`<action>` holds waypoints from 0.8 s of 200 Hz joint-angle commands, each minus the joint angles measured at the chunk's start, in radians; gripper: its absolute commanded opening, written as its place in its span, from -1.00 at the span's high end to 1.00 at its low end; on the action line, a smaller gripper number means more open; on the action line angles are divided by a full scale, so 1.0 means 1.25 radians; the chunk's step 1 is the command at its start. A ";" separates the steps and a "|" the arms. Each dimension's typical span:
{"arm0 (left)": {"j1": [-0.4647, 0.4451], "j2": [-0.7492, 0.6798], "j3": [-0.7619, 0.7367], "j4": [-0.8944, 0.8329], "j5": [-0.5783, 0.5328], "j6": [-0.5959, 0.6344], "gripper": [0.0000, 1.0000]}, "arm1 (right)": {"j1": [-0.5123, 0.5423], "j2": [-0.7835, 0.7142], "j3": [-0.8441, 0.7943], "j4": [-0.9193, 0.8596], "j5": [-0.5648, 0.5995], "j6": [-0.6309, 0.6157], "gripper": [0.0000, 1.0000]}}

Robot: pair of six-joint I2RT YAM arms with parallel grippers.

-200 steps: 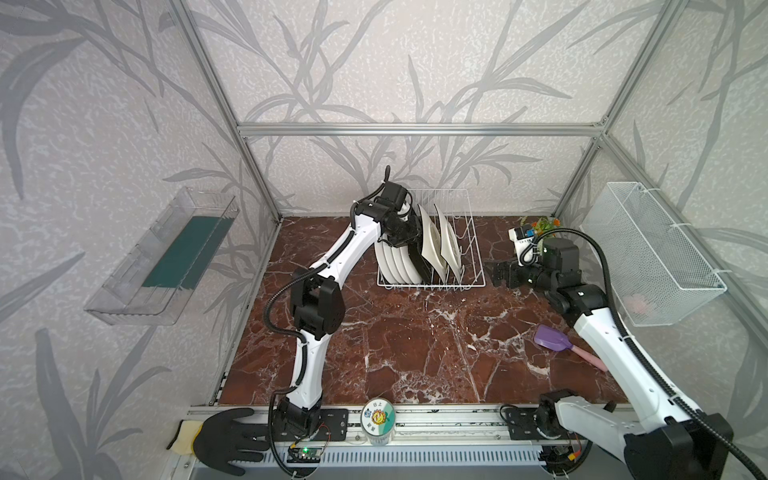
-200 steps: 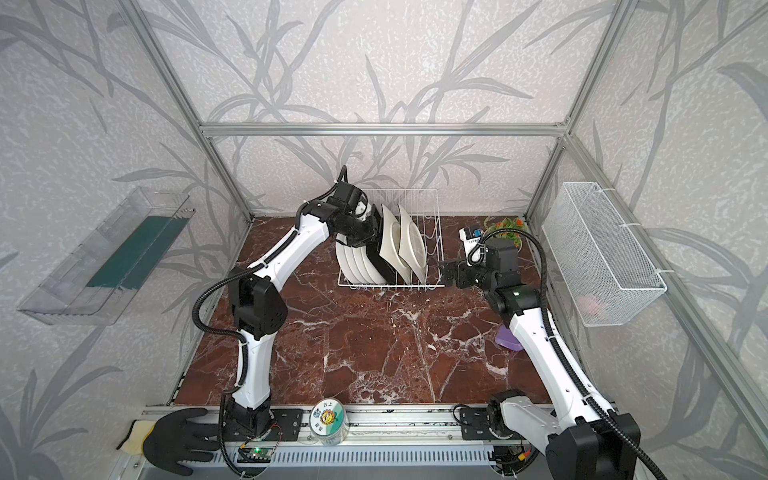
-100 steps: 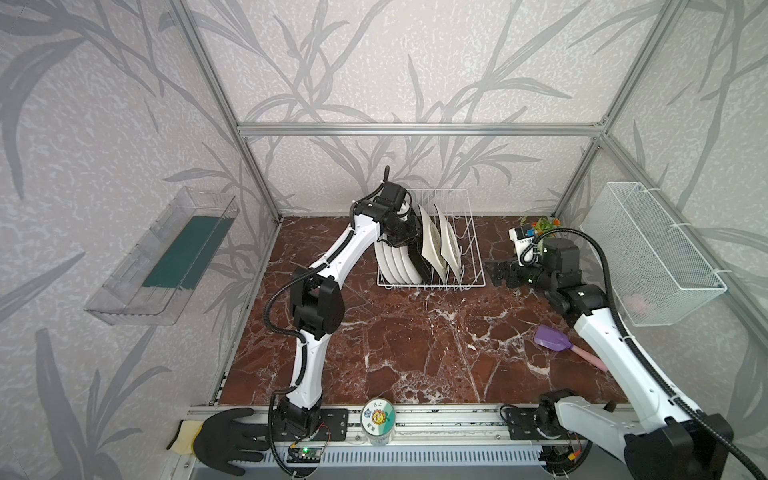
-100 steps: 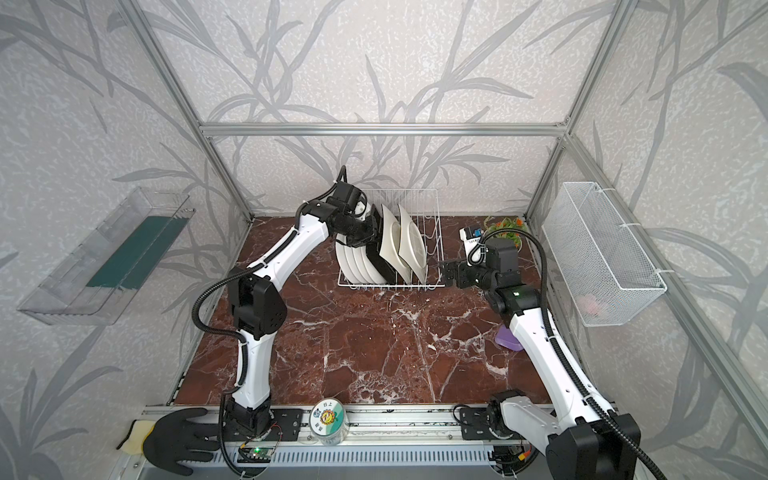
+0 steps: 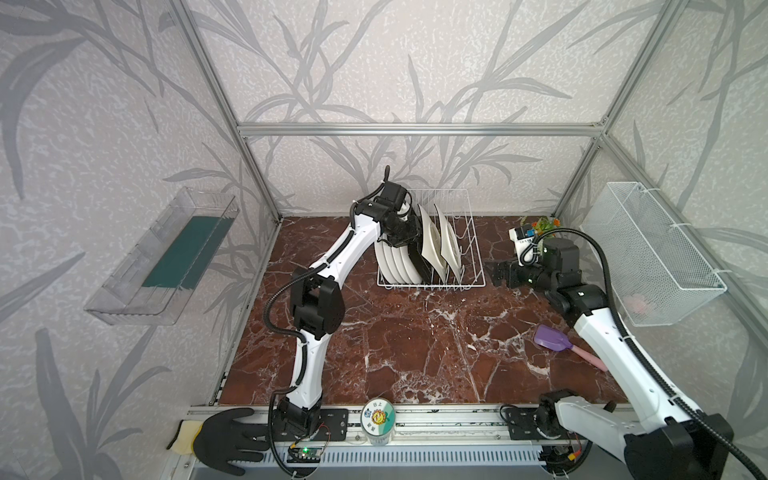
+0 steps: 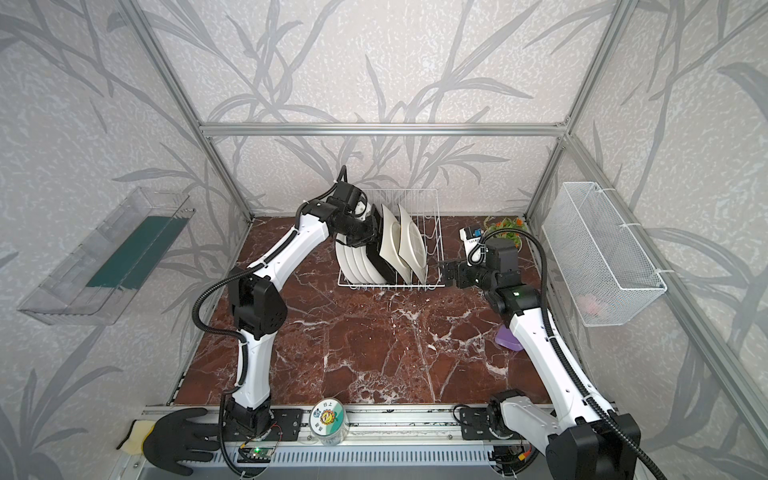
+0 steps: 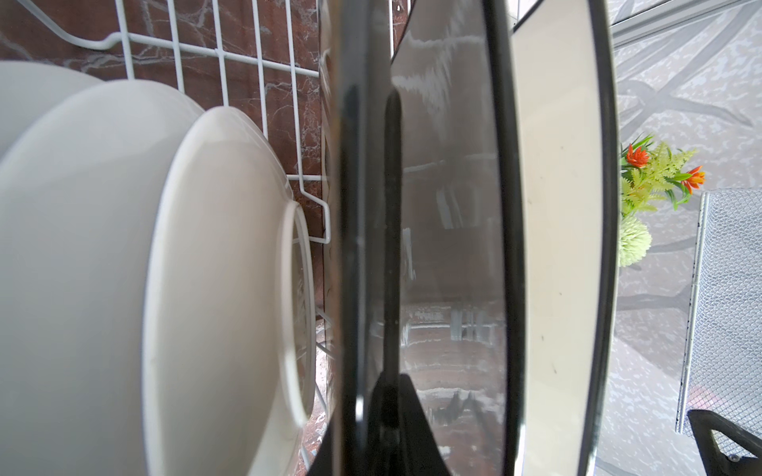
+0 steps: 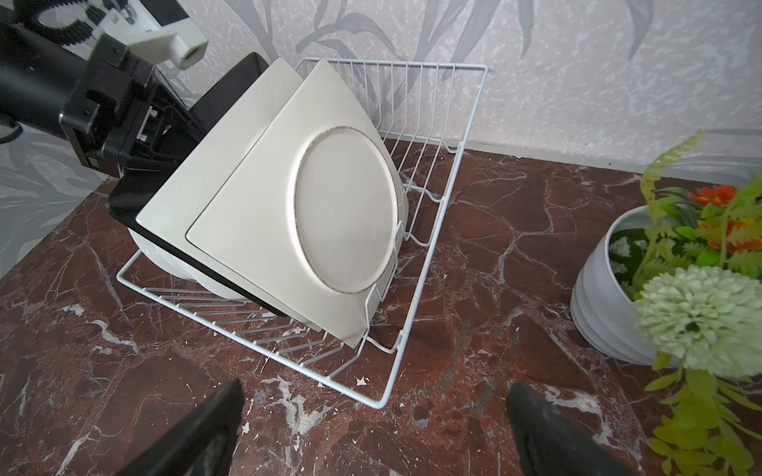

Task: Unload the plates from the dish rack
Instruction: 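Close the left gripper on the black square plate's rim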

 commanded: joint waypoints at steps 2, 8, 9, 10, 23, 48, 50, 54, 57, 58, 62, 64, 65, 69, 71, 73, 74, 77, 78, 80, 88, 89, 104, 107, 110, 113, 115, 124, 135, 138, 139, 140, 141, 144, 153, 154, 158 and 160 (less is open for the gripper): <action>0.000 -0.075 0.071 0.010 0.014 0.037 1.00 | 0.004 -0.015 0.000 0.011 -0.001 0.008 -0.98; 0.000 -0.075 0.073 0.007 0.012 0.039 1.00 | 0.004 -0.016 0.000 0.011 -0.001 0.008 -0.98; 0.000 -0.075 0.074 0.007 0.012 0.040 1.00 | 0.004 -0.016 0.000 0.011 -0.001 0.008 -0.98; 0.000 -0.076 0.075 0.007 0.013 0.039 1.00 | 0.004 -0.016 0.000 0.011 -0.001 0.008 -0.98; 0.001 -0.077 0.081 -0.002 0.009 0.045 1.00 | 0.004 -0.016 0.000 0.011 -0.001 0.008 -0.98; 0.000 -0.079 0.100 -0.018 -0.001 0.055 1.00 | 0.004 -0.016 0.000 0.011 -0.001 0.008 -0.98; 0.001 -0.079 0.101 -0.020 -0.001 0.055 1.00 | 0.004 -0.016 0.000 0.011 -0.001 0.008 -0.98; 0.000 -0.080 0.104 -0.023 -0.002 0.056 1.00 | 0.004 -0.016 0.001 0.011 -0.001 0.007 -0.98; 0.000 -0.081 0.105 -0.023 -0.003 0.057 1.00 | 0.004 -0.016 0.000 0.011 -0.001 0.008 -0.98; 0.000 -0.080 0.105 -0.023 -0.003 0.057 1.00 | 0.004 -0.016 0.000 0.011 -0.001 0.008 -0.98; 0.000 -0.081 0.107 -0.023 -0.006 0.058 1.00 | 0.004 -0.016 0.000 0.011 -0.001 0.007 -0.98; 0.000 -0.082 0.106 -0.023 -0.006 0.058 1.00 | 0.004 -0.016 0.001 0.011 -0.001 0.009 -0.98; 0.000 -0.082 0.106 -0.023 -0.006 0.058 1.00 | 0.004 -0.016 0.001 0.011 -0.001 0.009 -0.98; 0.000 -0.083 0.106 -0.021 -0.006 0.058 1.00 | 0.004 -0.016 0.001 0.011 -0.001 0.009 -0.98; 0.001 -0.084 0.106 -0.021 -0.007 0.058 1.00 | 0.004 -0.015 0.000 0.011 -0.002 0.009 -0.98; 0.000 -0.084 0.106 -0.022 -0.007 0.058 1.00 | 0.004 -0.016 0.000 0.011 -0.002 0.009 -0.98; 0.000 -0.085 0.106 -0.022 -0.007 0.057 1.00 | 0.004 -0.016 0.000 0.011 -0.002 0.009 -0.98; 0.000 -0.086 0.106 -0.021 -0.007 0.057 1.00 | 0.004 -0.015 0.001 0.011 -0.002 0.009 -0.98; 0.000 -0.086 0.106 -0.021 -0.007 0.057 1.00 | 0.004 -0.015 0.001 0.011 -0.002 0.009 -0.98; 0.000 -0.085 0.106 -0.020 -0.008 0.056 1.00 | 0.004 -0.015 0.001 0.011 -0.002 0.009 -0.98; 0.000 -0.088 0.106 -0.020 -0.009 0.056 1.00 | 0.004 -0.016 0.001 0.011 -0.002 0.010 -0.98; 0.000 -0.088 0.106 -0.019 -0.009 0.056 1.00 | 0.004 -0.015 0.001 0.011 -0.002 0.010 -0.98; 0.000 -0.093 0.107 -0.017 -0.011 0.053 1.00 | 0.004 -0.016 0.001 0.011 -0.002 0.011 -0.98; 0.000 -0.094 0.107 -0.018 -0.013 0.053 1.00 | 0.005 -0.017 0.000 0.011 -0.002 0.010 -0.98; 0.000 -0.095 0.107 -0.018 -0.015 0.053 1.00 | 0.004 -0.017 0.001 0.011 -0.002 0.010 -0.98; 0.002 -0.097 0.106 -0.018 -0.018 0.053 1.00 | 0.004 -0.017 0.000 0.011 -0.002 0.010 -0.98; 0.002 -0.098 0.106 -0.018 -0.020 0.052 1.00 | 0.004 -0.017 0.000 0.011 -0.002 0.010 -0.98; 0.002 -0.104 0.105 -0.015 -0.023 0.050 1.00 | 0.004 -0.017 0.000 0.011 -0.001 0.011 -0.98; 0.003 -0.111 0.100 -0.006 -0.022 0.045 1.00 | 0.004 -0.018 0.000 0.011 -0.002 0.010 -0.98; 0.004 -0.113 0.100 -0.003 -0.022 0.044 1.00 | 0.004 -0.017 0.000 0.012 -0.002 0.010 -0.98; 0.003 -0.114 0.099 -0.001 -0.022 0.044 1.00 | 0.004 -0.017 0.000 0.012 -0.002 0.010 -0.98; 0.003 -0.114 0.099 -0.001 -0.022 0.043 1.00 | 0.004 -0.017 0.000 0.012 -0.001 0.010 -0.98; 0.003 -0.114 0.099 0.000 -0.021 0.043 1.00 | 0.004 -0.017 0.000 0.012 -0.002 0.010 -0.98; 0.004 -0.116 0.098 0.002 -0.020 0.042 1.00 | 0.004 -0.017 0.000 0.012 -0.002 0.010 -0.98; 0.005 -0.120 0.097 0.007 -0.017 0.037 1.00 | 0.004 -0.016 0.001 0.012 -0.002 0.011 -0.98; 0.004 -0.121 0.097 0.008 -0.017 0.037 1.00 | 0.004 -0.016 0.001 0.012 -0.002 0.011 -0.98; 0.006 -0.121 0.097 0.010 -0.015 0.035 1.00 | 0.004 -0.017 0.001 0.012 -0.003 0.011 -0.98; 0.005 -0.121 0.097 0.011 -0.014 0.033 1.00 | 0.004 -0.017 0.001 0.012 -0.003 0.011 -0.98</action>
